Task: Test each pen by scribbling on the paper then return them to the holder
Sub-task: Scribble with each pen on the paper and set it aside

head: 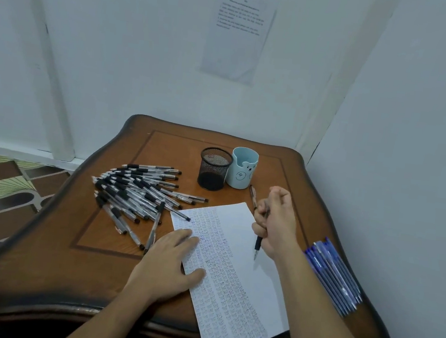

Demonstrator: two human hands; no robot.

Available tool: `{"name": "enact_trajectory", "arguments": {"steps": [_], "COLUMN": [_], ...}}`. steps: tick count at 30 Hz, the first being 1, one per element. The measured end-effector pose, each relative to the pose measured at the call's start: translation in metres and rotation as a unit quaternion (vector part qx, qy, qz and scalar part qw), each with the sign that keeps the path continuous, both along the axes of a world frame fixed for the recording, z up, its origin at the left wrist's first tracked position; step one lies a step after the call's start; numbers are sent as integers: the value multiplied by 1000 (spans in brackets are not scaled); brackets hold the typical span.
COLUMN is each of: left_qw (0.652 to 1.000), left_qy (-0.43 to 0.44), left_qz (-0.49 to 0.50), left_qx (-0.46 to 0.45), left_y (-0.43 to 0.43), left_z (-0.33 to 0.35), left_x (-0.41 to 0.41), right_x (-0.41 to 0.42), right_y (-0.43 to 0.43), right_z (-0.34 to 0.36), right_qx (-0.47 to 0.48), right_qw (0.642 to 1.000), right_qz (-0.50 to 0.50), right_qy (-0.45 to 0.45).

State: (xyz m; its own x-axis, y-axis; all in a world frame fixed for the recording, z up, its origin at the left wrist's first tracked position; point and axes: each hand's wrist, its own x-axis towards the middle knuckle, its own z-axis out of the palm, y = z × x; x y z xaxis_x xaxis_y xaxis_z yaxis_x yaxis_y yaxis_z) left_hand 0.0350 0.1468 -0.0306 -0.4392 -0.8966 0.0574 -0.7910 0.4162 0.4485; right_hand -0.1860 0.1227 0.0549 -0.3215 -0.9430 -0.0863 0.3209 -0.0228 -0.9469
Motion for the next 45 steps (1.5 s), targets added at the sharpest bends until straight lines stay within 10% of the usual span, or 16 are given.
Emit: {"name": "enact_trajectory", "arguments": {"steps": [11,31,45], "left_qw": [1000,1000,1000], "left_qy": [12,4,2], "left_qz": [6,8,11], "left_qx": [-2,1,0], "left_y": [2,0,-1], "left_z": [4,2,0], "left_x": [-2,-2,-3], "right_x": [-14,-6,-7], "right_y": [3,15,14], "right_z": [-27,-77,-86], "right_qx": [79,33,9], "right_qw": [996,958,948], "right_qz": [19,71,61], "right_qy": [-34,276,311]}}
